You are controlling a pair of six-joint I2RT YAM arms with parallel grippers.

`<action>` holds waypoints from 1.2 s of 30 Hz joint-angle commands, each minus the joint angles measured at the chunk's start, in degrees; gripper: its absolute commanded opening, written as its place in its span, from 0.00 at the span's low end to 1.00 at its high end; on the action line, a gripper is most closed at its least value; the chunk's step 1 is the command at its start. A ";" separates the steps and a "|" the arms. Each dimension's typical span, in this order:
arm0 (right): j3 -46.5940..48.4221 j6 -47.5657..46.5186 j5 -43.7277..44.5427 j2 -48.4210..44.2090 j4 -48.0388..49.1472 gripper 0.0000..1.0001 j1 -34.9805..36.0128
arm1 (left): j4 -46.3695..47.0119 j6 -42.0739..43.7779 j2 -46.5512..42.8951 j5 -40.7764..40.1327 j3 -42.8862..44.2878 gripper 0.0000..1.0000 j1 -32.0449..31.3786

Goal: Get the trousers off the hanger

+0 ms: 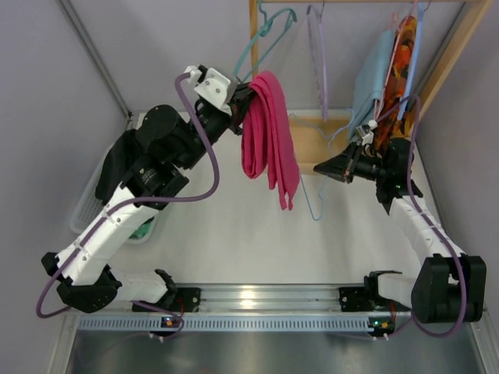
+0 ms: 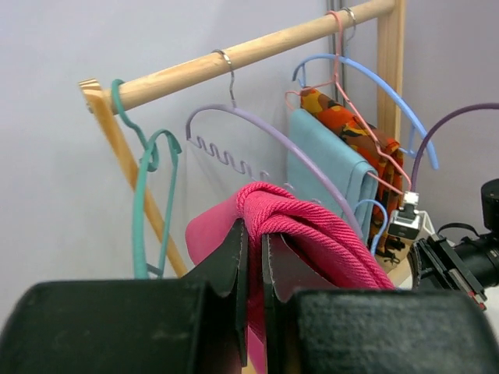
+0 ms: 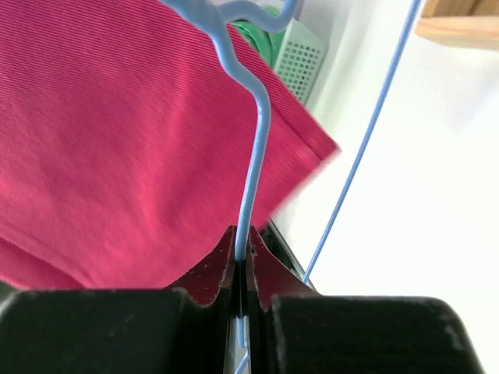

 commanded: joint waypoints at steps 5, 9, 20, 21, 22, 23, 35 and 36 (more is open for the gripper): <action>3.83 -5.39 1.36 0.68 -4.97 0.00 -0.60 | 7.64 -8.94 -8.20 5.32 -0.37 0.00 9.36; 4.27 -6.53 2.41 0.15 -5.24 0.00 -0.51 | 5.71 -12.64 -12.24 11.29 -2.04 0.00 18.67; 6.82 -13.13 4.08 -0.20 -11.31 0.00 0.46 | -2.65 -18.18 -27.54 12.27 -10.65 0.00 36.61; 6.90 -13.13 4.08 -0.03 -11.31 0.00 0.46 | -3.70 -18.53 -28.59 11.39 -11.18 0.00 38.98; 7.25 -13.22 4.08 -0.11 -11.31 0.00 0.54 | -4.49 -19.14 -29.82 11.12 -12.15 0.00 40.22; 7.52 -13.48 4.08 0.06 -13.40 0.00 0.63 | -6.24 -19.58 -31.84 10.69 -12.59 0.00 41.62; 13.14 -15.59 4.78 0.33 -18.69 0.00 1.33 | -20.05 -16.43 -40.91 -11.00 -13.21 0.00 61.85; 13.49 -15.59 4.87 0.15 -18.95 0.00 1.34 | -20.93 -15.47 -41.08 -12.77 -13.30 0.00 62.81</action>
